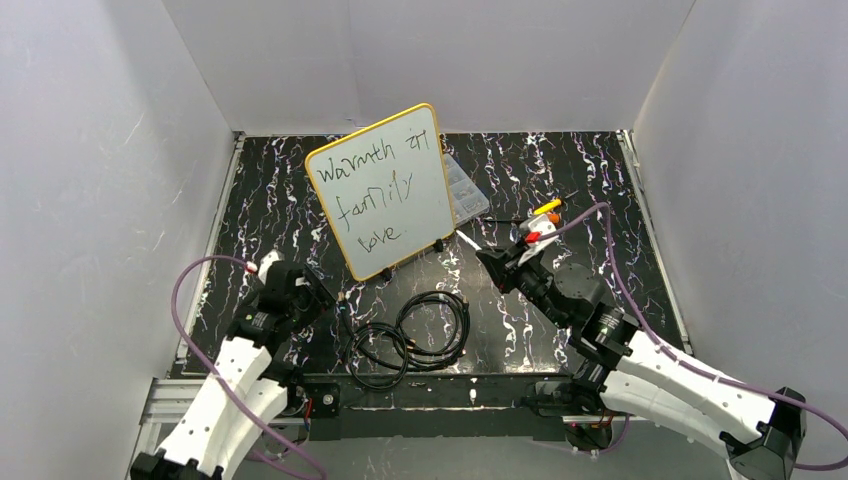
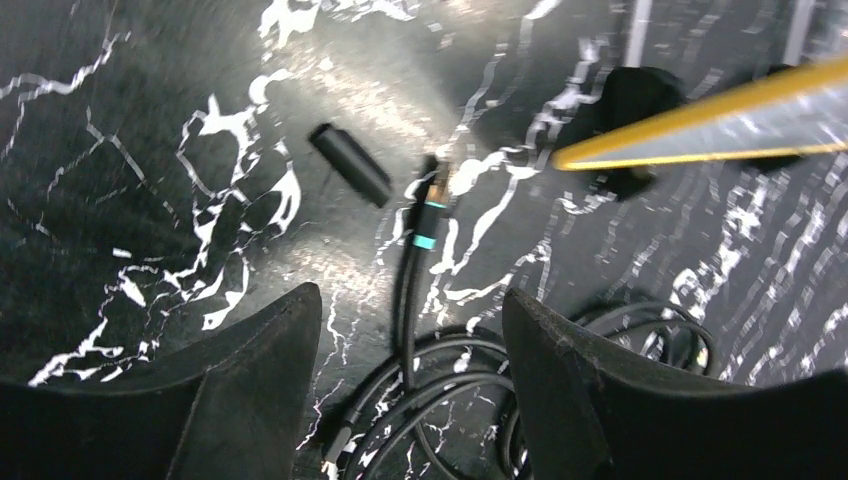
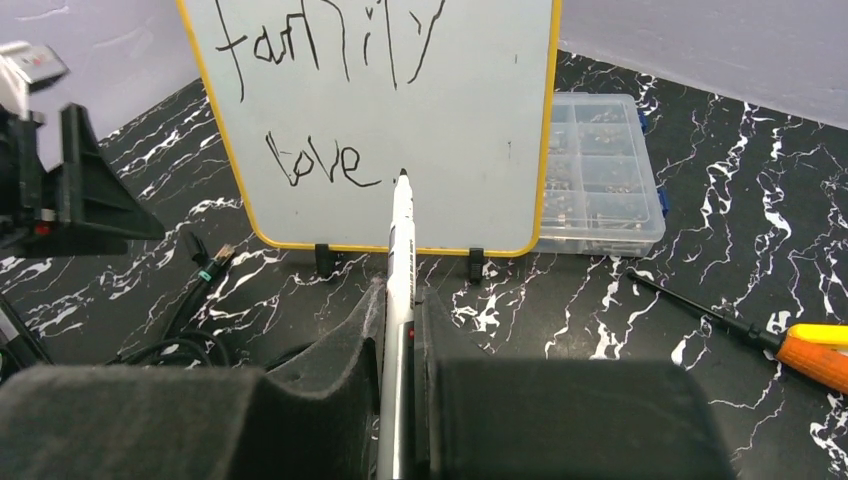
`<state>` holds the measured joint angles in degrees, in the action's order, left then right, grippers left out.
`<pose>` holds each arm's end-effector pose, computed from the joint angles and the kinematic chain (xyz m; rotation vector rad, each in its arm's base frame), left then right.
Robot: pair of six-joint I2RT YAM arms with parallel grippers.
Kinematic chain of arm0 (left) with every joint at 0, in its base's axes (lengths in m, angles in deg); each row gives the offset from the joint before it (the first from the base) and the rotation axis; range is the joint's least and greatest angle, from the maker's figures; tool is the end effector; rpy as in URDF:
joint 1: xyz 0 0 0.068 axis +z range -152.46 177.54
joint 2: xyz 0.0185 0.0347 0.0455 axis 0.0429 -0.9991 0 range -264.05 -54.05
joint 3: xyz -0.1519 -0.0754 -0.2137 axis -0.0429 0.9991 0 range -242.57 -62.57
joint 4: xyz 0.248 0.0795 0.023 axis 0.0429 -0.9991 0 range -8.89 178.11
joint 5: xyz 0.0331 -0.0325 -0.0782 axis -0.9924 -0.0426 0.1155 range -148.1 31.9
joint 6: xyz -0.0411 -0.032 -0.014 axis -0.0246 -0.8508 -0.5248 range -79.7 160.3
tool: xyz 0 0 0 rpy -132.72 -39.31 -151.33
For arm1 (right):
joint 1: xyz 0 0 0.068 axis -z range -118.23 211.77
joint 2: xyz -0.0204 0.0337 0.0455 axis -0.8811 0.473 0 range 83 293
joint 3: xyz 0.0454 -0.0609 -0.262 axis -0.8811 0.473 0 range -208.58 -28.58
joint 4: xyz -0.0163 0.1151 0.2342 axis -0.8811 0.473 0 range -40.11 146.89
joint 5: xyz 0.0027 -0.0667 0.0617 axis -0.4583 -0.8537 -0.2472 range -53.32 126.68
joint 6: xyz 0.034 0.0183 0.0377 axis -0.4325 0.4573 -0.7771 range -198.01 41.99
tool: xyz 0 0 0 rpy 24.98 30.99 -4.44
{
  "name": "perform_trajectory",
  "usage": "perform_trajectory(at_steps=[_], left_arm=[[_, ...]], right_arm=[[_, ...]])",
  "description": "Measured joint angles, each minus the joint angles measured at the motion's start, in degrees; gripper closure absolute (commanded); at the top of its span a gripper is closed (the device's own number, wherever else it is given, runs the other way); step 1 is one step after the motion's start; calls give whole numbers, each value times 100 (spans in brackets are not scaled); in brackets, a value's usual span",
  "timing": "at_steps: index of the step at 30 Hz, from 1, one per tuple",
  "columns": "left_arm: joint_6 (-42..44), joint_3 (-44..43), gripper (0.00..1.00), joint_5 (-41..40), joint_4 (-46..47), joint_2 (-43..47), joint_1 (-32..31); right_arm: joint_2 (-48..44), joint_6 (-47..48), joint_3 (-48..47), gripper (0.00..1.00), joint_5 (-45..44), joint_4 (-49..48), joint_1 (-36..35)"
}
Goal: Write a sentence on the whiteboard
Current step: Pick up the pen cap from the center of the board.
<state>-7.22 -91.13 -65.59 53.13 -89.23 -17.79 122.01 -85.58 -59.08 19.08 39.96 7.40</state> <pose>0.1326 -0.0316 0.2243 -0.7099 2.2141 -0.4147 0.1102 0.1352 0.3054 -0.3926 1.5305 0.6162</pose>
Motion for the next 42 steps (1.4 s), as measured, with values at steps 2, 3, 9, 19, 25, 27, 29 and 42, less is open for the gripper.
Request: perform_trajectory(at_steps=[2, 3, 9, 19, 25, 27, 29, 42], left_arm=[[-376, 129, 35, -107, 26, -269, 0], [-551, 166, 35, -155, 55, -450, 0], [-1222, 186, 41, -317, 555, -1633, 0], [-1530, 186, 50, -719, 1019, -2337, 26], [-1353, -26, 57, -824, 1480, -2935, 103], [-1268, -96, 59, -857, 1567, -3086, 114], [-1209, -133, 61, -885, 1596, -3171, 131], [-1147, -155, 100, -940, 1620, -3283, 173]], right_arm=[[-162, -39, 116, 99, 20, 17, -2], [-234, -66, 166, 99, 28, 50, 0], [-568, -129, 328, 99, 35, 160, -2], [-763, -72, 330, 99, -122, 452, -2], [-750, -26, 330, 99, -144, 549, -2], [-737, -24, 330, 99, -129, 549, 0], [-713, -26, 330, 99, -107, 549, -2], [-872, -103, 525, 99, -35, 595, 0]])
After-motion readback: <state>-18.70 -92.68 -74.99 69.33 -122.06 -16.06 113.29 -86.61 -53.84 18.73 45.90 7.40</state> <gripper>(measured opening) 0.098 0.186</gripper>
